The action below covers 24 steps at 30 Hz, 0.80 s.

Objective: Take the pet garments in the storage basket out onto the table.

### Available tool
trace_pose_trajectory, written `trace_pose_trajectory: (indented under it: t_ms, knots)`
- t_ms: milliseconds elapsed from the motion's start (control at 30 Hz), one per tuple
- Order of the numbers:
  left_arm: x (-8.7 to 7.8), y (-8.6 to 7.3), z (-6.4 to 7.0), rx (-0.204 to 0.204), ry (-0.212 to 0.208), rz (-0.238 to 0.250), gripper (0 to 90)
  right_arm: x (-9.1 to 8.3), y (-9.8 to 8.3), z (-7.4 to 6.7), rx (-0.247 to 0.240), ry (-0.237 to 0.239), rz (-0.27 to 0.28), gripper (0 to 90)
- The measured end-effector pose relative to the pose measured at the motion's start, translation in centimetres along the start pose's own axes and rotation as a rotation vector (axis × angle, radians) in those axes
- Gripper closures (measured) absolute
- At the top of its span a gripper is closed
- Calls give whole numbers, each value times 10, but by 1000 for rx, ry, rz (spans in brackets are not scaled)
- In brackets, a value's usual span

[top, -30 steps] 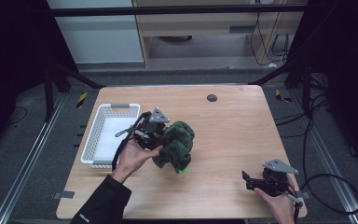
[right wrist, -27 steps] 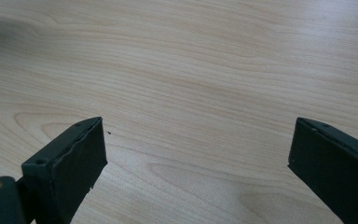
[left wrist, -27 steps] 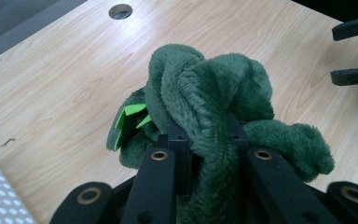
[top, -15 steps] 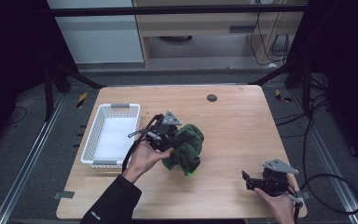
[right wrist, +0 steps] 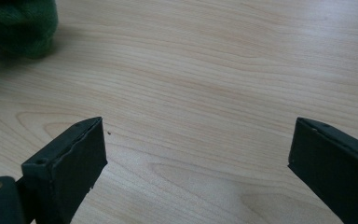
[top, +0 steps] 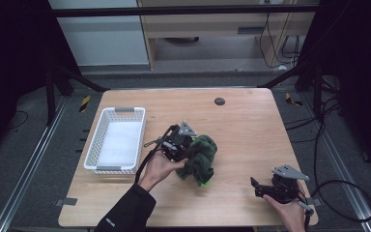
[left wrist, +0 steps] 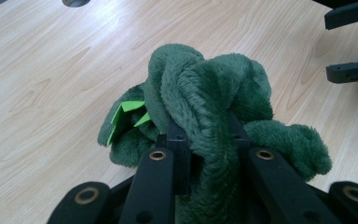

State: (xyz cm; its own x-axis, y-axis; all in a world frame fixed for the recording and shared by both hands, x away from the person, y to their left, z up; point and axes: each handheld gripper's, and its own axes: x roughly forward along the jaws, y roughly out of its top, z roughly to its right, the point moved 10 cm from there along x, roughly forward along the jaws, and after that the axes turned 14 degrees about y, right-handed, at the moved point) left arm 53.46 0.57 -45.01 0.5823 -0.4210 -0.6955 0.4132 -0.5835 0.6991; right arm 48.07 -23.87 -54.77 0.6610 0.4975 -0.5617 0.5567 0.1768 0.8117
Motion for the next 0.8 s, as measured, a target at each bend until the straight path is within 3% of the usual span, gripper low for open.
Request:
trace_pose_trajectory:
  t_ms: [367, 567, 800]
  knots:
    - [25, -18, 8, -1, -11, -44, 714, 0, 0, 0, -3, -1, 2, 40]
    - [30, -27, 7, 0, -3, -72, 610, 1, 0, -1, -3, 1, -2, 40]
    - [31, -32, 4, -12, 3, -90, 413, 2, -1, 0, -7, 0, -7, 40]
